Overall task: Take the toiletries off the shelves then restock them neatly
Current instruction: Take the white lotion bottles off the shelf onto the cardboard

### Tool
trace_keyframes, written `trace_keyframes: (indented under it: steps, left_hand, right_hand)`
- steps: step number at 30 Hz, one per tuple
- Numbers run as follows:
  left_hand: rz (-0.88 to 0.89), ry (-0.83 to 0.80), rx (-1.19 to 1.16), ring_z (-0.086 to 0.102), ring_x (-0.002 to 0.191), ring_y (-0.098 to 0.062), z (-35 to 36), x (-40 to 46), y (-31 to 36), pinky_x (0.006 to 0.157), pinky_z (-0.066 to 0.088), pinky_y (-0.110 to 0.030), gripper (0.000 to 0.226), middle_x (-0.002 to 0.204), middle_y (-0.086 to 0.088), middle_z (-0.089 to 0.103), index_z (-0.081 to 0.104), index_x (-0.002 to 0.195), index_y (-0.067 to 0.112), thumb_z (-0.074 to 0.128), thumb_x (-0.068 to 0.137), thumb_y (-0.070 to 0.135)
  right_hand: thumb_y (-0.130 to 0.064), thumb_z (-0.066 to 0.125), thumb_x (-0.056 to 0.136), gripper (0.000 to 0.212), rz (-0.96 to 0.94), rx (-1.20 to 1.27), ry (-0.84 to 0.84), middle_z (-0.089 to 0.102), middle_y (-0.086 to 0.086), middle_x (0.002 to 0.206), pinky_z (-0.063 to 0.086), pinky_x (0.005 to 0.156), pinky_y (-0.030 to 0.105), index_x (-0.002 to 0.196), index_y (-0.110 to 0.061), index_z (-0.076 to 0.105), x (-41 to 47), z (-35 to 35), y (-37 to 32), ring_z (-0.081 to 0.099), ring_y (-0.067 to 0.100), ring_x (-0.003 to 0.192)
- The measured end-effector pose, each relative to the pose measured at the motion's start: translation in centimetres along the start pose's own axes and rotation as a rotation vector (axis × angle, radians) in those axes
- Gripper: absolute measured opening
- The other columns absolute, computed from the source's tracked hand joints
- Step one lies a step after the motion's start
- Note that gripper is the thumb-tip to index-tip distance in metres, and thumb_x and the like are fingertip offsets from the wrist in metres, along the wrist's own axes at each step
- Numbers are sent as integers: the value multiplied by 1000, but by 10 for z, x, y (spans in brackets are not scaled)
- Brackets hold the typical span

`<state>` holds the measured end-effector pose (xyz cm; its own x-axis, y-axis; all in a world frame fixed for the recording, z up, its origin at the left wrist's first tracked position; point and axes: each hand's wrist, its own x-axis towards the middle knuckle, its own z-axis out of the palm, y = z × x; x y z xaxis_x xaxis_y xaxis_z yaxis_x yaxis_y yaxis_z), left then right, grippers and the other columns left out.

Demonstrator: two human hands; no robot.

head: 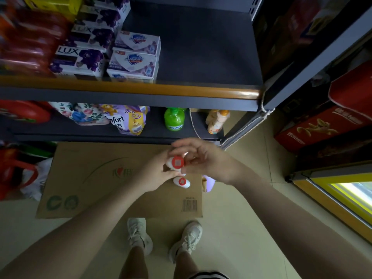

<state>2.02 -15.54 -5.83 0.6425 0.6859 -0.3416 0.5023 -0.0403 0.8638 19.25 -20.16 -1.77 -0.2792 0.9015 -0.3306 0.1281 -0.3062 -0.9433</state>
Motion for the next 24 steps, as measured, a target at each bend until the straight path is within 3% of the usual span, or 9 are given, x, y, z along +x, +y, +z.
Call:
trace_keyframes:
  steps: [2, 4, 7, 9, 12, 14, 18, 20, 24]
  left_hand:
    - [-8, 42, 31, 59, 92, -3, 0, -1, -8, 81, 44, -27, 35, 95, 19, 60, 51, 102, 39, 68, 71, 33]
    - [-19, 72, 71, 60, 92, -10, -2, 1, -14, 81, 46, -29, 46, 96, 13, 62, 55, 106, 26, 71, 67, 42]
    - [11, 98, 60, 57, 90, -4, -6, 10, -21, 78, 42, -16, 49, 97, 16, 61, 46, 104, 23, 81, 69, 24]
    - [33, 161, 21, 53, 99, 0, -10, 15, -28, 80, 38, -9, 49, 108, 14, 56, 41, 115, 17, 72, 78, 8]
    - [-16, 255, 25, 53, 108, -10, -20, 25, -47, 91, 38, -21, 41, 114, 6, 54, 43, 123, 7, 60, 86, 2]
    - [-71, 254, 7, 56, 102, -13, -28, 28, -57, 87, 43, -20, 30, 107, 3, 57, 49, 117, 8, 56, 88, 1]
    - [-80, 206, 15, 55, 88, 0, -33, 34, -70, 73, 36, 1, 17, 99, 0, 61, 57, 104, 7, 52, 90, 0]
    - [-68, 190, 17, 54, 88, 4, -33, 37, -77, 73, 36, 1, 15, 98, 2, 62, 58, 100, 11, 52, 91, 2]
    - [-70, 179, 29, 59, 92, -5, -31, 39, -88, 76, 39, -3, 14, 99, 6, 64, 61, 100, 15, 52, 92, 7]
  right_hand:
    - [2, 71, 77, 46, -29, -162, 58, 64, -2, 104, 52, 82, 34, 119, -9, 55, 1, 5, 4, 58, 11, 81]
    - [-7, 75, 76, 40, -125, -330, 141, 63, -7, 96, 50, 73, 25, 113, -10, 62, 4, 7, 9, 56, 7, 75]
    - [-10, 72, 79, 27, -203, -488, 279, 63, -10, 90, 41, 69, 8, 105, -9, 66, 16, 9, 14, 56, -5, 76]
    - [-10, 69, 81, 24, -163, -486, 423, 62, -18, 89, 38, 71, 4, 105, -11, 66, 25, 3, 22, 54, -11, 76]
    - [-11, 65, 85, 20, -76, -495, 635, 67, -8, 92, 38, 68, 4, 104, -14, 63, 35, -9, 34, 56, 3, 75]
    - [-13, 61, 87, 18, 6, -509, 711, 61, -7, 85, 35, 64, 1, 105, -13, 63, 42, -14, 44, 52, 2, 70]
    - [-15, 56, 91, 20, 165, -523, 720, 57, -5, 87, 34, 62, 9, 110, -13, 62, 63, -21, 70, 50, 11, 80]
    - [-16, 55, 92, 23, 195, -550, 696, 59, 0, 92, 34, 69, 17, 113, -12, 61, 76, -23, 84, 50, 13, 84]
    - [-13, 54, 92, 26, 223, -586, 613, 64, 7, 107, 31, 74, 15, 118, -12, 60, 97, -24, 108, 56, 19, 94]
